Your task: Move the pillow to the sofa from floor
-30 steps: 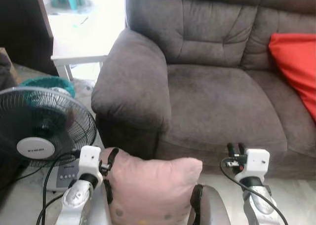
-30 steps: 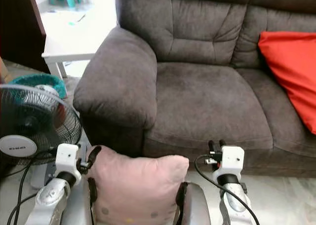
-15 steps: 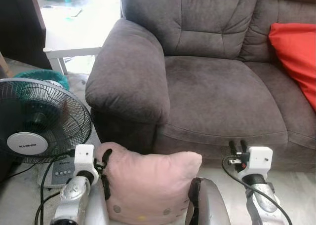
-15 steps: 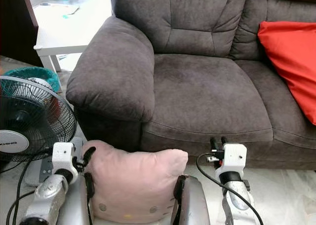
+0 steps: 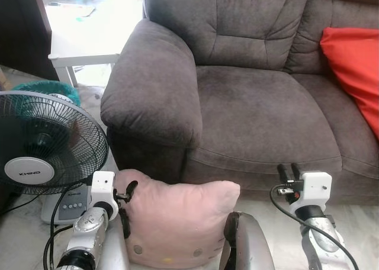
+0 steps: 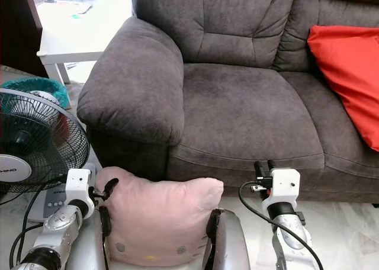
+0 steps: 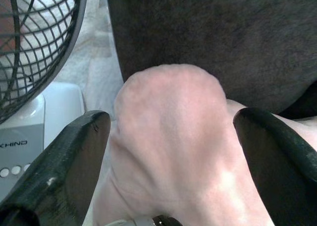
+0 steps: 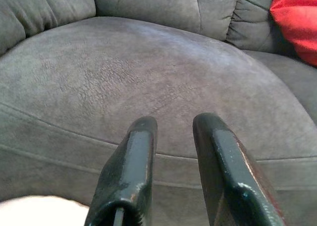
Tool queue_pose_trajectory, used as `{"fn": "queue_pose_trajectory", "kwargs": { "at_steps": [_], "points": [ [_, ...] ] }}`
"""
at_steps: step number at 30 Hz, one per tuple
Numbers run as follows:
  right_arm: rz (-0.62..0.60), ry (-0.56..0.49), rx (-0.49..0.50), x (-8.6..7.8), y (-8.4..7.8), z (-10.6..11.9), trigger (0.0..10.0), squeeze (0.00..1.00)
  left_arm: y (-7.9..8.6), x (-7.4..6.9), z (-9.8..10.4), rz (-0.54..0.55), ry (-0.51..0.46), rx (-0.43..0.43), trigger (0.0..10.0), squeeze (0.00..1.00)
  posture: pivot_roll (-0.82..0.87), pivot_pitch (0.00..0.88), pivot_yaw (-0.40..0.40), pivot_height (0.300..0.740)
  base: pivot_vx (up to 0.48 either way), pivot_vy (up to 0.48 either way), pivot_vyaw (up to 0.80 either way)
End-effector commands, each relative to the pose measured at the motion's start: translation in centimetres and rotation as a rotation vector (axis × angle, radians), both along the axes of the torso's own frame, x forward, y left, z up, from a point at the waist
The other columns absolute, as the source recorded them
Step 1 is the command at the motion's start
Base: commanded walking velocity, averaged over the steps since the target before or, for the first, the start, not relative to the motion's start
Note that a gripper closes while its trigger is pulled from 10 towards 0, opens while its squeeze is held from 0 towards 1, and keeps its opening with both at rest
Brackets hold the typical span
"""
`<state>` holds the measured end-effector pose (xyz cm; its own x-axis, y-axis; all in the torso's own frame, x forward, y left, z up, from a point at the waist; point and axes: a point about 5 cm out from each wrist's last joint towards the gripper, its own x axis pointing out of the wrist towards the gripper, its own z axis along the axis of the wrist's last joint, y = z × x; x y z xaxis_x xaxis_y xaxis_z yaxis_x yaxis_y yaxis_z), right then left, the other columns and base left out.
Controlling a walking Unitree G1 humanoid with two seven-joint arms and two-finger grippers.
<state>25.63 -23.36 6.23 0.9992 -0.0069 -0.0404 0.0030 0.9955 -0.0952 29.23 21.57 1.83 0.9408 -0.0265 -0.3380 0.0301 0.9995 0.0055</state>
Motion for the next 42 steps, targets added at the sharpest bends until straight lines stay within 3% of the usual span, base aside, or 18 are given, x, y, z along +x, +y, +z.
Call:
{"fn": "queue_pose_trajectory", "kwargs": {
  "at_steps": [1,6,7,9,10,16,18,23,28,31,42],
  "points": [
    [-0.008,-0.016,-0.007,0.1,-0.8,0.8,10.0,0.0,-0.3,0.3,-0.1,-0.003,0.009,-0.001,10.0,1.0,0.06,0.004,-0.199,0.429,0.0,0.0,0.0],
    [0.03,-0.039,-0.02,0.2,-0.8,1.9,10.0,0.0,-0.3,0.7,0.0,0.045,0.015,-0.033,10.0,1.0,0.04,0.008,-0.22,0.429,0.0,0.0,0.0],
    [0.038,-0.044,-0.023,0.2,-0.9,2.2,10.0,0.0,-0.3,0.8,0.0,0.055,0.014,-0.041,10.0,0.44,0.04,0.009,-0.225,0.429,0.0,0.0,0.0],
    [0.038,-0.046,-0.026,0.2,-1.0,2.5,10.0,0.0,-0.3,0.9,0.1,0.059,0.017,-0.034,10.0,0.44,0.03,0.012,-0.23,0.429,0.0,0.0,0.0],
    [0.044,-0.056,-0.027,0.2,-1.1,3.0,10.0,0.0,0.0,0.9,0.0,0.082,0.031,-0.023,10.0,0.0,0.02,0.016,-0.236,0.429,0.0,0.0,0.0],
    [0.098,-0.07,-0.022,0.4,-0.6,4.1,10.0,0.0,0.6,1.2,0.2,0.124,0.039,0.0,10.0,0.0,0.02,0.038,-0.254,0.429,0.0,0.0,0.0],
    [0.177,-0.067,-0.009,0.7,0.4,4.9,10.0,0.0,1.6,1.4,0.6,0.189,0.044,0.01,10.0,0.0,0.02,0.048,-0.264,0.429,0.0,0.0,0.0],
    [0.261,-0.061,-0.003,0.6,1.3,5.7,10.0,0.0,1.9,1.7,0.9,0.223,0.045,0.003,10.0,0.0,0.0,0.061,-0.275,0.429,0.0,0.0,0.0],
    [0.31,-0.055,-0.004,0.1,1.7,6.6,10.0,0.0,2.2,1.8,0.9,0.255,0.065,0.008,10.0,0.0,-0.02,0.081,-0.288,0.429,0.0,0.0,0.0],
    [0.326,-0.052,-0.005,-0.1,1.9,7.2,10.0,0.0,2.2,1.8,0.8,0.271,0.079,-0.035,10.0,0.0,-0.04,0.092,-0.294,0.429,0.0,0.0,0.0],
    [0.367,-0.043,-0.01,-0.8,2.0,8.9,10.0,0.0,4.0,1.8,1.3,0.333,0.123,0.013,10.0,0.0,-0.07,0.144,-0.318,0.429,0.0,0.0,0.0]
  ]
}}
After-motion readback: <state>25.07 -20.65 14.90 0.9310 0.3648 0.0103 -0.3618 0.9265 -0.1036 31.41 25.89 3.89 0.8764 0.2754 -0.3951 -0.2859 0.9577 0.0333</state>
